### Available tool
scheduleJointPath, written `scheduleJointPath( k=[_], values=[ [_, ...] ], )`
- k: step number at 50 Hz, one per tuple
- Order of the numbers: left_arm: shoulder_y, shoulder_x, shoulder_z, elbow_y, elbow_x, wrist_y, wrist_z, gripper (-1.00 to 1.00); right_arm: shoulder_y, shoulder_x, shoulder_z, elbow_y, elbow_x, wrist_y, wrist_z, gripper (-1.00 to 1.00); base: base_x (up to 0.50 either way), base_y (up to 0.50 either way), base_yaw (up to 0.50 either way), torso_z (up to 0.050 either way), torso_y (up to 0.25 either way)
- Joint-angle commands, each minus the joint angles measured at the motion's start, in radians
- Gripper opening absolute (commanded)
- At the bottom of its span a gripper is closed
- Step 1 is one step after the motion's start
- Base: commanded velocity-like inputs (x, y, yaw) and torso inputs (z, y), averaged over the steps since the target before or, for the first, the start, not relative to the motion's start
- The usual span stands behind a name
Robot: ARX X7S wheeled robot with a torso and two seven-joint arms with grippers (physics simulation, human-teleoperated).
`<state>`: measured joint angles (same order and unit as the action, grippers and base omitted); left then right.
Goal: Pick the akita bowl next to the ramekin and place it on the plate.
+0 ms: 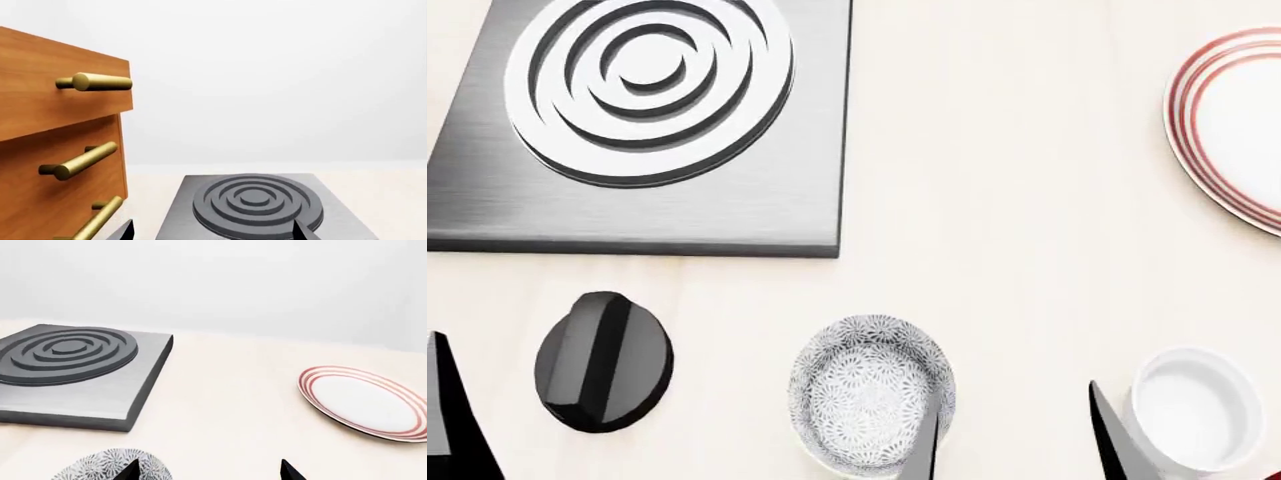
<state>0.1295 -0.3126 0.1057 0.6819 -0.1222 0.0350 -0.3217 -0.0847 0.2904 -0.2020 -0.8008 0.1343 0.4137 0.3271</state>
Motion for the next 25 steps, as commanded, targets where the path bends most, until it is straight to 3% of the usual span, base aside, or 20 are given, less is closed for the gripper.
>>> scheduleJointPath(
  k=[1, 25],
  values=[
    [-0.002, -0.003, 0.006, -0.007, 0.003, 0.004, -0.004, 1.00, 0.025, -0.012, 0.024, -0.042, 0.118, 0.111, -0.027, 1.00, 0.00, 0.00, 0.00, 0.000, 0.000],
    [-0.001, -0.010, 0.017, -0.027, 0.004, 0.015, -0.010, 1.00, 0.105, -0.040, 0.049, 0.130, 0.239, 0.110, -0.092, 1.00, 0.00, 0.00, 0.00, 0.000, 0.000]
  ],
)
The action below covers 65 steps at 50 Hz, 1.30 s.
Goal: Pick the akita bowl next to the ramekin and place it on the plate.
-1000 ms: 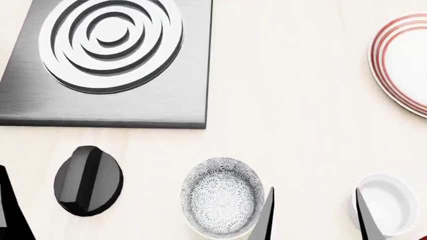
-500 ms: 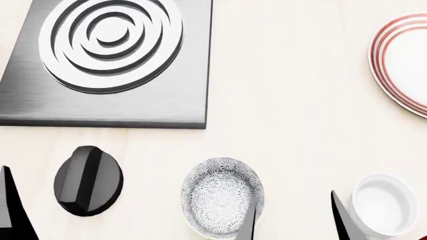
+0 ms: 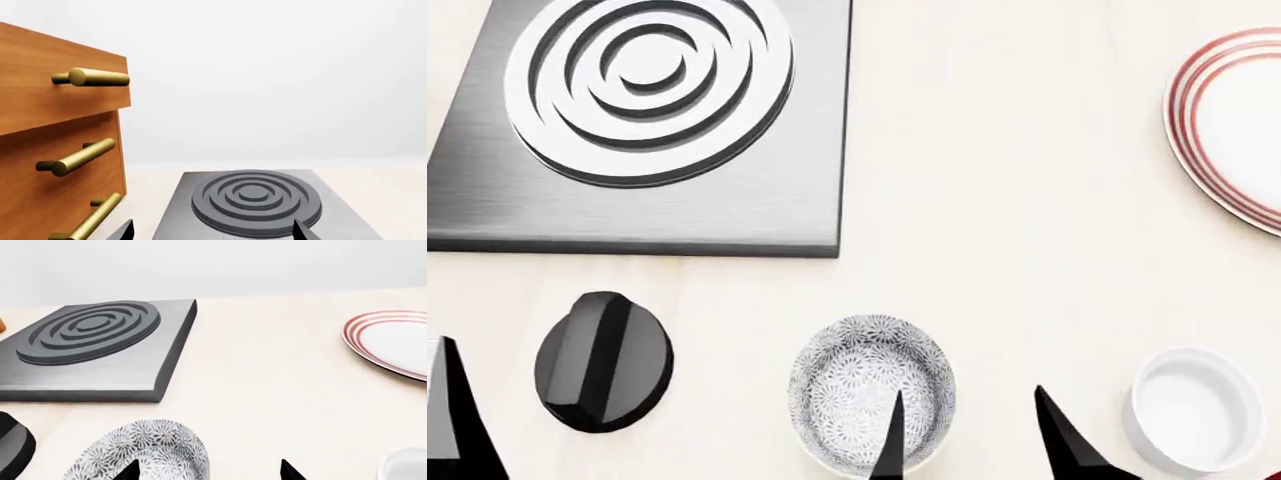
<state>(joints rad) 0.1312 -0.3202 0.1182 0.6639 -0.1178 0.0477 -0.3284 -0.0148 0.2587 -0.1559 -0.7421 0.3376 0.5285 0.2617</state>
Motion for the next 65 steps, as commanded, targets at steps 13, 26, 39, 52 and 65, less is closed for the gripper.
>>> scheduleJointPath(
  k=[13, 26, 39, 52, 65],
  values=[
    [-0.001, -0.006, 0.010, -0.011, 0.001, 0.004, -0.008, 1.00, 0.055, -0.015, 0.009, 0.098, 0.069, -0.006, -0.034, 1.00, 0.00, 0.00, 0.00, 0.000, 0.000],
    [-0.003, -0.009, 0.015, -0.015, 0.002, 0.006, -0.013, 1.00, 0.063, -0.020, 0.008, 0.139, 0.086, -0.025, -0.043, 1.00, 0.00, 0.00, 0.00, 0.000, 0.000],
    [-0.003, -0.013, 0.017, -0.017, -0.001, 0.009, -0.018, 1.00, 0.068, -0.022, 0.006, 0.173, 0.092, -0.041, -0.045, 1.00, 0.00, 0.00, 0.00, 0.000, 0.000],
    [-0.007, -0.016, 0.019, -0.023, -0.002, 0.010, -0.023, 1.00, 0.072, -0.024, -0.001, 0.215, 0.101, -0.063, -0.058, -1.00, 0.00, 0.00, 0.00, 0.000, 0.000],
    [-0.007, -0.018, 0.023, -0.027, 0.000, 0.014, -0.029, 1.00, 0.058, -0.023, 0.009, 0.189, 0.110, -0.087, -0.045, -1.00, 0.00, 0.00, 0.00, 0.000, 0.000]
  ],
)
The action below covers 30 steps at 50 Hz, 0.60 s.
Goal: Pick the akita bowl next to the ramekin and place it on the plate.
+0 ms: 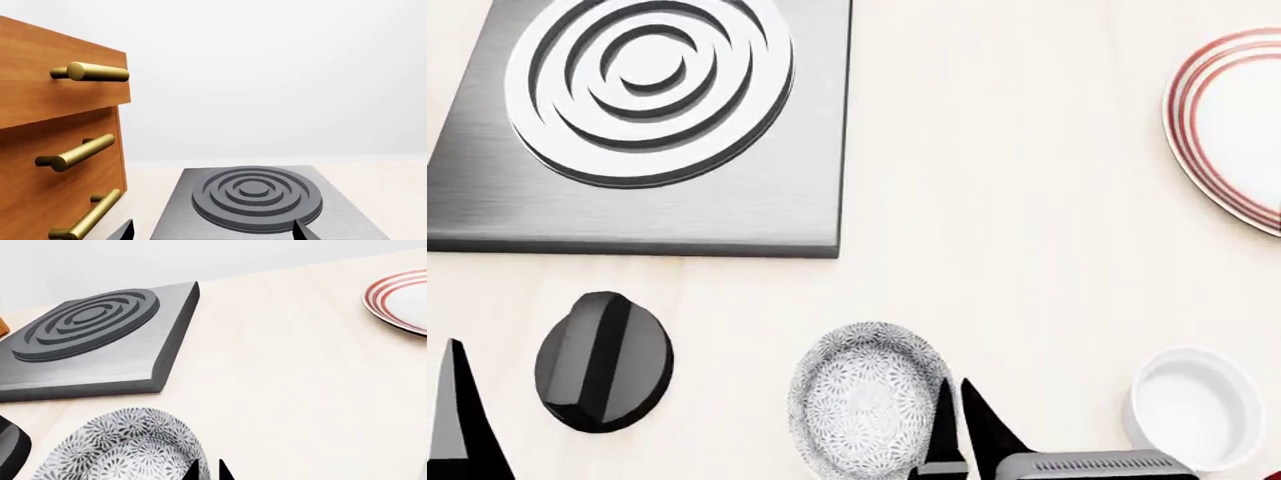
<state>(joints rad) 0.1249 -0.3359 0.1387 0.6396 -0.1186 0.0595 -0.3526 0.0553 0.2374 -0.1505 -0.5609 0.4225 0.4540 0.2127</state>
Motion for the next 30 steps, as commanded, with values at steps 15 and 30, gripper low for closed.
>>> scheduleJointPath(
  k=[15, 30],
  values=[
    [-0.001, -0.007, 0.005, -0.003, 0.002, 0.001, -0.011, 1.00, -0.031, -0.013, 0.102, -0.049, 0.307, -0.005, -0.064, -1.00, 0.00, 0.00, 0.00, 0.000, -0.001],
    [-0.002, -0.010, 0.015, -0.010, 0.009, 0.003, -0.015, 1.00, -0.060, -0.007, 0.219, -0.129, 0.743, -0.019, -0.134, -1.00, 0.00, 0.00, 0.00, 0.000, 0.000]
  ],
)
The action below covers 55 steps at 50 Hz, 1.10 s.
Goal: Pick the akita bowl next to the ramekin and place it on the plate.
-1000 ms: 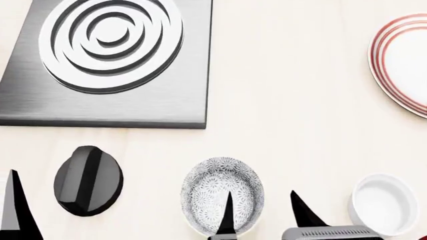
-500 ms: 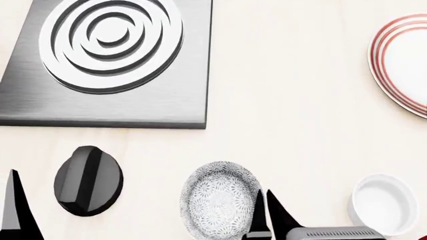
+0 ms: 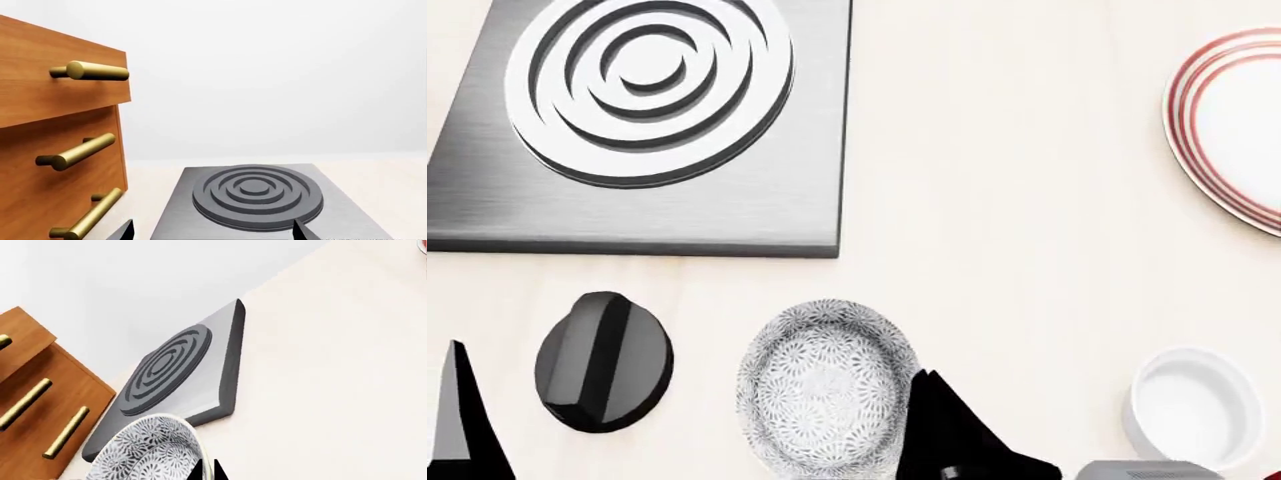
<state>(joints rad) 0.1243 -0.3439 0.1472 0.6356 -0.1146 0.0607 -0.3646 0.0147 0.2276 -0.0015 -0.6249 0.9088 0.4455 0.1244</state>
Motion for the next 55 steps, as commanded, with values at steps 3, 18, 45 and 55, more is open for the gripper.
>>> scheduleJointPath(
  k=[3, 18, 45, 55],
  values=[
    [-0.001, -0.002, 0.010, -0.008, 0.009, 0.004, -0.004, 1.00, -0.023, 0.007, 0.074, -0.077, 0.266, -0.013, -0.040, -1.00, 0.00, 0.00, 0.00, 0.000, 0.000],
    [0.001, -0.008, 0.011, -0.006, 0.005, 0.008, -0.008, 1.00, 0.015, 0.037, 0.107, -0.106, 0.336, -0.010, 0.048, -1.00, 0.00, 0.00, 0.00, 0.000, 0.000],
    [-0.008, -0.012, 0.023, -0.023, 0.008, 0.012, -0.014, 1.00, 0.225, 0.074, 0.137, 0.047, 0.403, 0.009, 0.195, -1.00, 0.00, 0.00, 0.00, 0.000, 0.000],
    [-0.006, -0.016, 0.023, -0.018, 0.005, 0.010, -0.018, 1.00, 0.289, 0.093, 0.128, 0.073, 0.402, 0.035, 0.286, -1.00, 0.00, 0.00, 0.00, 0.000, 0.000]
  ],
)
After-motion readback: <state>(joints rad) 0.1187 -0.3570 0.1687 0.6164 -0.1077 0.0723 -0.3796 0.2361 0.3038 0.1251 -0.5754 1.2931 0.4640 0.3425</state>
